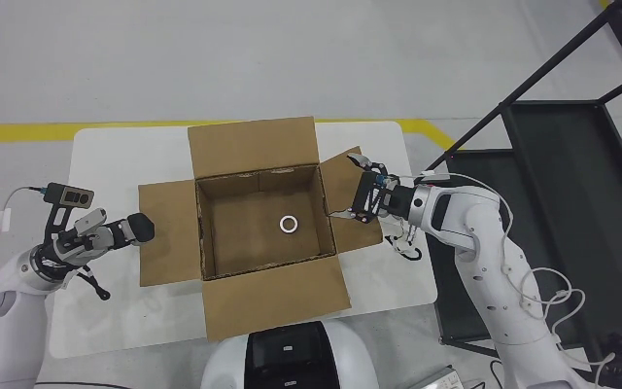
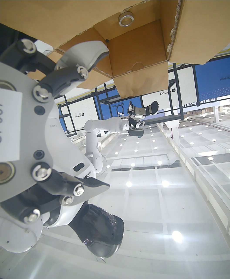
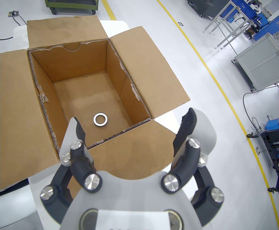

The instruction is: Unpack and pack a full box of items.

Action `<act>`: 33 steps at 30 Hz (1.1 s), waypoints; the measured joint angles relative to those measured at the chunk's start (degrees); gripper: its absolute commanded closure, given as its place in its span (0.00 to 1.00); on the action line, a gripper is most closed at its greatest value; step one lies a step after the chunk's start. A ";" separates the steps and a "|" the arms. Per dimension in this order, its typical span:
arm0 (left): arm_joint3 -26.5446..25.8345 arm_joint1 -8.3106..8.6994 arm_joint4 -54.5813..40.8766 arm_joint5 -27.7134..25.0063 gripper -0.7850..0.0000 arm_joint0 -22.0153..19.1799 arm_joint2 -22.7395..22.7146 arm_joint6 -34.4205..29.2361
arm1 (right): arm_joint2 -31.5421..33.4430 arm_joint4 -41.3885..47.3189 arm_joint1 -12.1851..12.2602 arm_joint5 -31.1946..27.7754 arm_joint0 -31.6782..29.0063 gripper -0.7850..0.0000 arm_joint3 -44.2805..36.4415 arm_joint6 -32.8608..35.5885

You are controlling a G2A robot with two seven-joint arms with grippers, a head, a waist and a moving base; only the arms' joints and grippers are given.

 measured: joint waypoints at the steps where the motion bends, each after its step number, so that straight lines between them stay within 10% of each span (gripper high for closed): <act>1: 0.00 0.00 0.00 0.00 0.00 0.00 0.00 0.00 | 0.00 0.00 0.00 0.00 0.00 0.00 0.00 0.00; 21: 0.00 0.00 0.00 0.00 0.00 0.00 0.00 0.00 | -1.05 0.48 -0.11 1.09 1.11 0.00 0.25 -0.12; 33: 0.00 0.00 0.00 0.00 0.00 0.00 0.00 0.00 | -21.06 12.85 -3.13 8.43 17.20 0.00 9.49 21.73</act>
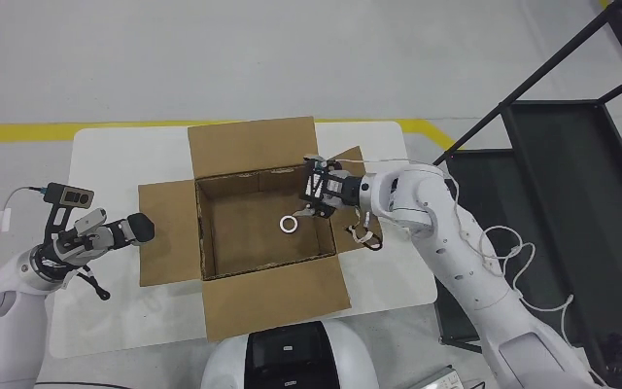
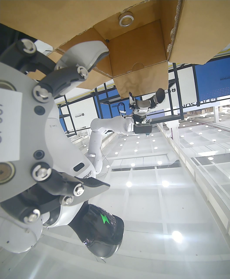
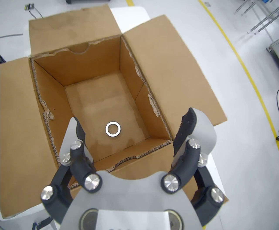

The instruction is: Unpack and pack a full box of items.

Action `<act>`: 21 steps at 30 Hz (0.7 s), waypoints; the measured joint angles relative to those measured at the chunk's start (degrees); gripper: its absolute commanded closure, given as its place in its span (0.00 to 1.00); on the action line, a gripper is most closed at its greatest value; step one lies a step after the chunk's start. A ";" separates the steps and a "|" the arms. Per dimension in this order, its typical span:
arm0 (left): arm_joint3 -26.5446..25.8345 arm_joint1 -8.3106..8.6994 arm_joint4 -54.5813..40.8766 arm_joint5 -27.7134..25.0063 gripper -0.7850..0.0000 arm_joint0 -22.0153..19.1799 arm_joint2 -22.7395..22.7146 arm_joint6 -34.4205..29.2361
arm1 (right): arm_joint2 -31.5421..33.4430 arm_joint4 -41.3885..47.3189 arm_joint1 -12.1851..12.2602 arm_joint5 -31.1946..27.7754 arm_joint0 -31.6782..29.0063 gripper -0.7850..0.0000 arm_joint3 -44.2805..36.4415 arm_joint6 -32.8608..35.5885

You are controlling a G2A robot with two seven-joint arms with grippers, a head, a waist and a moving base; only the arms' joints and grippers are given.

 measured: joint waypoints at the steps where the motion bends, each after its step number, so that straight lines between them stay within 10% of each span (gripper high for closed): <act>1: 0.00 0.00 0.00 0.00 0.00 0.00 0.00 0.00 | -2.41 0.42 -0.43 1.06 1.30 0.00 0.49 2.53; 21: 0.00 0.00 0.00 0.00 0.00 0.00 0.00 0.00 | -9.28 -0.21 -1.89 6.00 4.22 0.00 3.16 7.26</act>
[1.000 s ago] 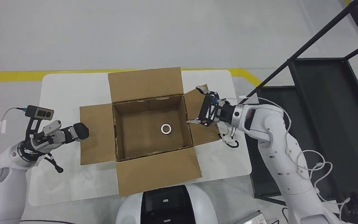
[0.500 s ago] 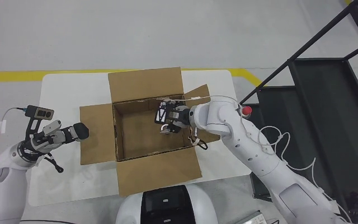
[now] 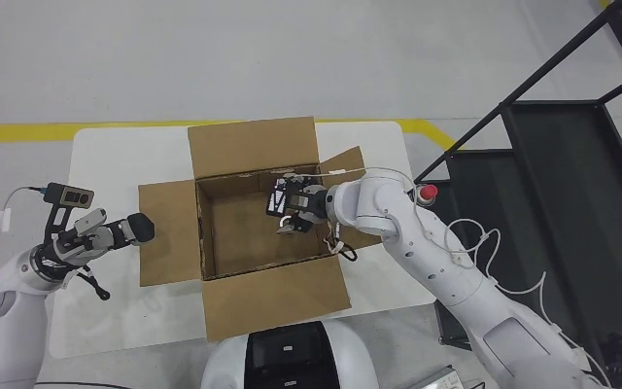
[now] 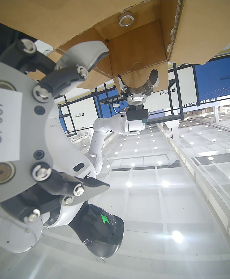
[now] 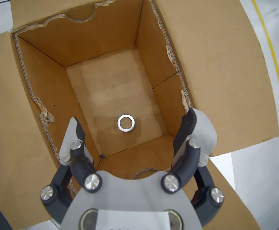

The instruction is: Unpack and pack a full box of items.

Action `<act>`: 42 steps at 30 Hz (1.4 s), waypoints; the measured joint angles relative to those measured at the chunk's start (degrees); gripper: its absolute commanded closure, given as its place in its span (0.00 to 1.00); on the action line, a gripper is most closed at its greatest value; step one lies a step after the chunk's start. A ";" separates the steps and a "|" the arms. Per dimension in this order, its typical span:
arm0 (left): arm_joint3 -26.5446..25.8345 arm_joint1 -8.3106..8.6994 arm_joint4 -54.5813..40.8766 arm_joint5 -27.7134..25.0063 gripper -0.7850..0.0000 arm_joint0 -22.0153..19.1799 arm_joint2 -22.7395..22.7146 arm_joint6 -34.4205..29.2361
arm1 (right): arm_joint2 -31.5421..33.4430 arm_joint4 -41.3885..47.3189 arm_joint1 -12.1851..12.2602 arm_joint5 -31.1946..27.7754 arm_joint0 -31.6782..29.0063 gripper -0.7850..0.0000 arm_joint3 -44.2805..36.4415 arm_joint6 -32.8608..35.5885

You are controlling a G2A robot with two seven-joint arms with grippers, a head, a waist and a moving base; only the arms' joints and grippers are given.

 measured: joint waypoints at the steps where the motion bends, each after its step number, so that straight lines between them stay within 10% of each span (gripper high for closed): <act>1: 0.00 0.00 0.00 0.00 0.00 0.00 0.00 0.00 | -0.07 0.01 -0.02 0.08 -0.06 0.00 -0.03 -0.18; 15: 0.00 0.00 0.00 0.00 0.00 0.00 0.00 0.00 | -17.11 -2.10 -6.72 1.59 13.45 0.00 17.02 4.05; 21: 0.00 0.00 0.00 0.00 0.00 0.00 0.00 0.00 | -20.85 2.00 -9.71 2.68 16.95 0.27 24.50 6.02; 29: 0.00 0.00 0.00 0.00 0.00 0.00 0.00 0.00 | -23.13 0.68 -11.79 5.52 18.85 0.16 30.87 7.97; 42: 0.00 0.00 0.00 0.00 0.00 0.00 0.00 0.00 | -25.22 1.07 -14.95 8.04 20.52 0.44 37.34 10.67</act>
